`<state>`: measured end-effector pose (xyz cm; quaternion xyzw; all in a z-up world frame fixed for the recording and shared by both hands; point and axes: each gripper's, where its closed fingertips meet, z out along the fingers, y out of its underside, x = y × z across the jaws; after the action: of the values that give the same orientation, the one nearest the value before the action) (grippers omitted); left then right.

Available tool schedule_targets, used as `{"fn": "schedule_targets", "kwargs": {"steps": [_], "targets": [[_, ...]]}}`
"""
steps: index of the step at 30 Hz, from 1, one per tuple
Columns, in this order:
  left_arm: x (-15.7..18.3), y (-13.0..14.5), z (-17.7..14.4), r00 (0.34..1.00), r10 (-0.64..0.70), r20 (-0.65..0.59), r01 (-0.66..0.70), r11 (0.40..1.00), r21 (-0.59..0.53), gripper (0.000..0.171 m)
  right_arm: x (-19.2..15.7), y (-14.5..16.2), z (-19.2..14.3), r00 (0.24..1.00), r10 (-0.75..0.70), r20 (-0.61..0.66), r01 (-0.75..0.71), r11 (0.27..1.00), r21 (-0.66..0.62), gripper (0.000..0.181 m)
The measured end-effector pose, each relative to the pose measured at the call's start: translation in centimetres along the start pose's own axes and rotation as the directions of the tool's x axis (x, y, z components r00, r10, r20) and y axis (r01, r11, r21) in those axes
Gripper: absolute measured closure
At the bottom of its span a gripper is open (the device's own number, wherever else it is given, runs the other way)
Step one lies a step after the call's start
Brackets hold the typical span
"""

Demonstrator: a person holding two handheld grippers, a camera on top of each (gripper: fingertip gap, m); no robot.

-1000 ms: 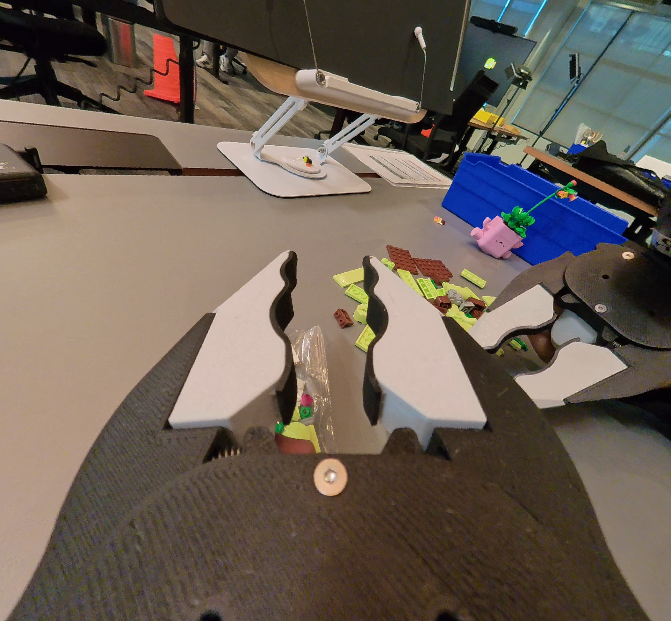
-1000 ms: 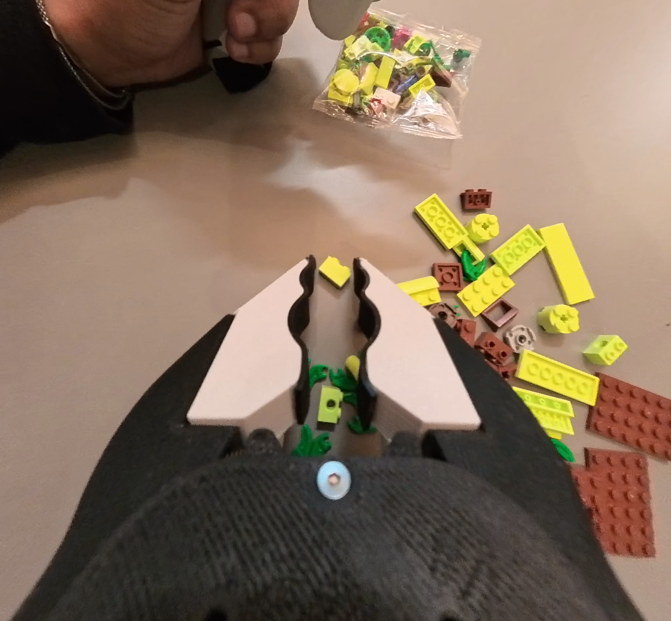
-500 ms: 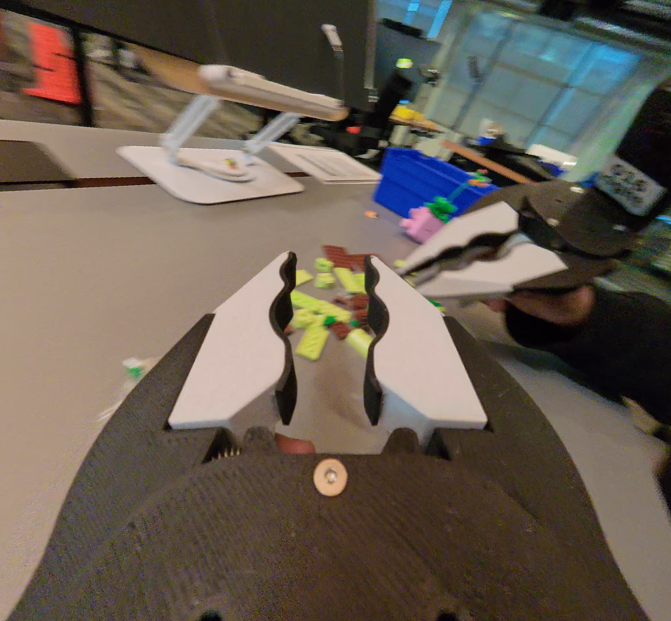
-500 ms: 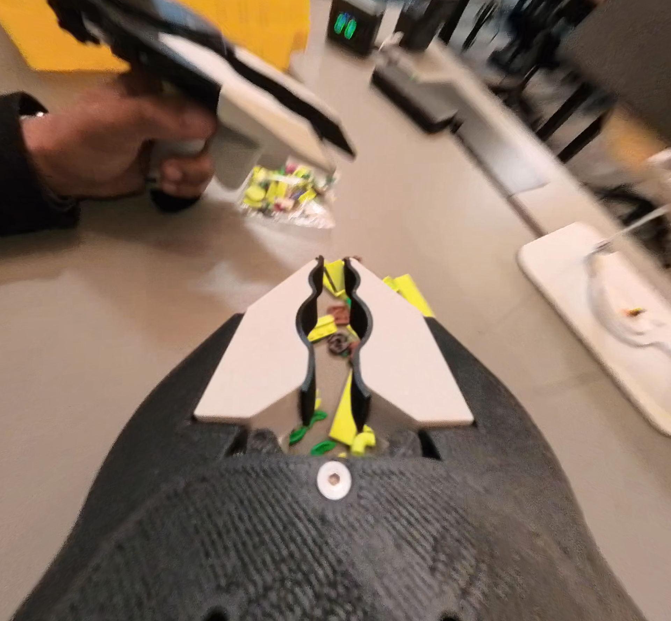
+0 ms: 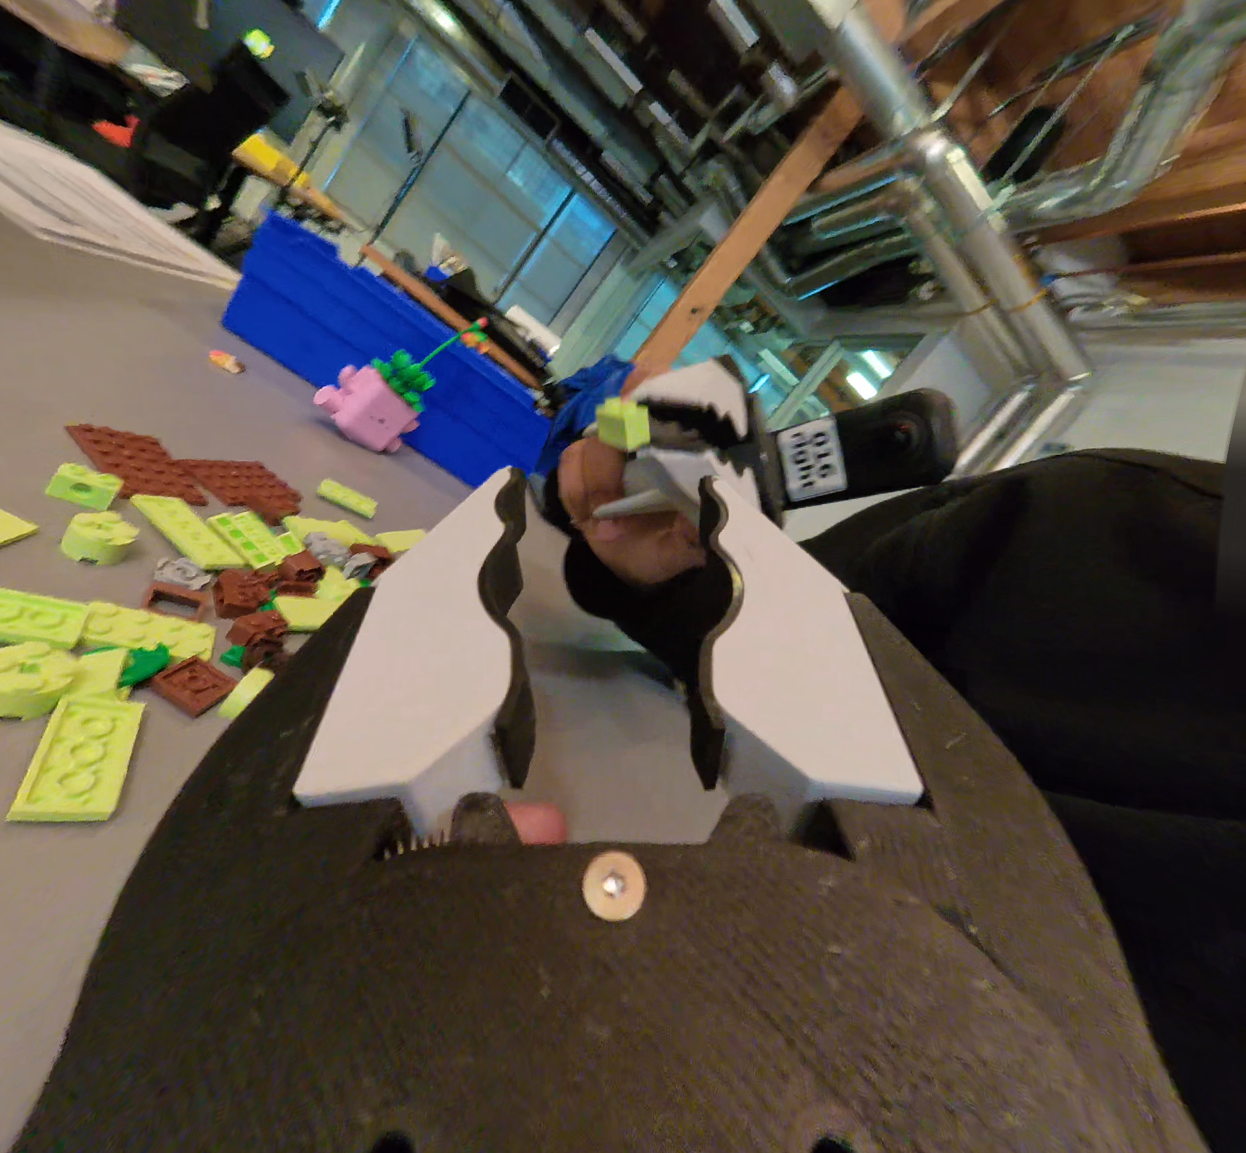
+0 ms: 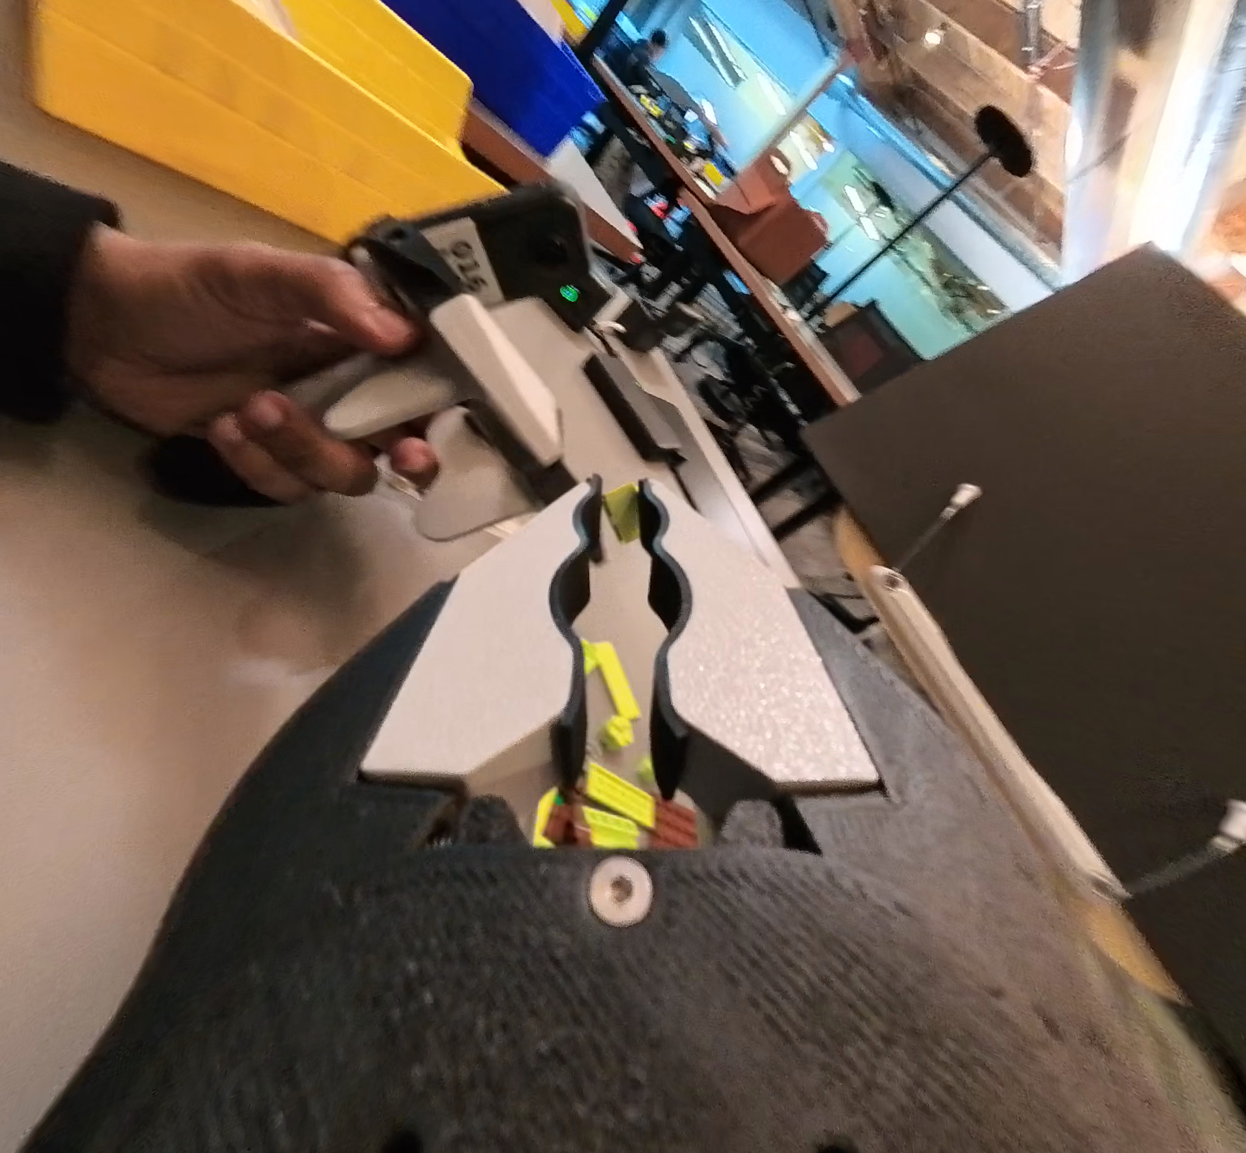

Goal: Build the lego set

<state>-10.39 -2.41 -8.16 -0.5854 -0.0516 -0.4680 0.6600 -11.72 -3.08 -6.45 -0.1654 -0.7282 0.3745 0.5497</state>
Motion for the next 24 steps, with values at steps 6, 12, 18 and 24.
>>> {"fn": "schedule_targets", "kwargs": {"steps": [6, 12, 18, 24], "targets": [[3.9, -0.3, -0.3, 0.956, -0.089, -0.279, 0.093, 0.996, 0.002, 0.113, -1.0, -3.2, -0.3, 0.967, 0.208, 0.144, -0.228, 0.964, 0.139, 0.173], [5.8, -1.0, -0.9, 0.91, -0.094, -0.403, 0.114, 0.993, 0.027, 0.121, -1.1, -3.9, -0.5, 0.93, 0.289, 0.228, -0.327, 0.934, 0.147, 0.173], [4.4, -1.0, -0.9, 0.939, -0.11, -0.326, 0.126, 0.992, 0.027, 0.142, -1.3, -3.3, -0.7, 0.936, 0.278, 0.215, -0.309, 0.943, 0.126, 0.173], [3.4, -0.6, -0.6, 0.96, -0.102, -0.261, 0.108, 0.994, 0.012, 0.152, -1.7, -2.7, -0.6, 0.96, 0.211, 0.185, -0.23, 0.969, 0.088, 0.173]]}}
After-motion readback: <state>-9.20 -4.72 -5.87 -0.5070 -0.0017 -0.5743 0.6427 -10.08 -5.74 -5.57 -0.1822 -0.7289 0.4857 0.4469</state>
